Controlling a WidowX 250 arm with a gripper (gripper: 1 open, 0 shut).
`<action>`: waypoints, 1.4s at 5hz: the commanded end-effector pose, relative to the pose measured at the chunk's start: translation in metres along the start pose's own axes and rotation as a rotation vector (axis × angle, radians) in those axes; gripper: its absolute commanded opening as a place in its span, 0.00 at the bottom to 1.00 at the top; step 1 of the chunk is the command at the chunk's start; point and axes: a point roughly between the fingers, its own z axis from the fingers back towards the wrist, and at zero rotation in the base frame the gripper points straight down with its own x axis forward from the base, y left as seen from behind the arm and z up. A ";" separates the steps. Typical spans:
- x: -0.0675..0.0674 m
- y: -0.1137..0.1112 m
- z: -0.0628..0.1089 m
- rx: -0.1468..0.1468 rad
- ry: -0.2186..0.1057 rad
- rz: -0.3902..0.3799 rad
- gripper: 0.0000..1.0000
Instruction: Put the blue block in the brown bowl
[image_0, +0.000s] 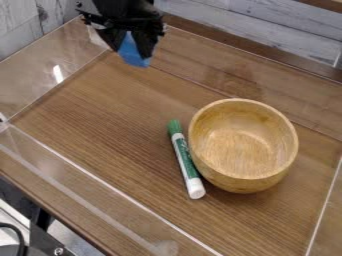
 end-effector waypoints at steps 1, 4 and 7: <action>-0.004 -0.025 0.018 -0.009 -0.030 -0.020 0.00; -0.031 -0.113 0.019 -0.027 -0.023 -0.060 0.00; -0.055 -0.149 0.006 -0.005 0.000 -0.018 0.00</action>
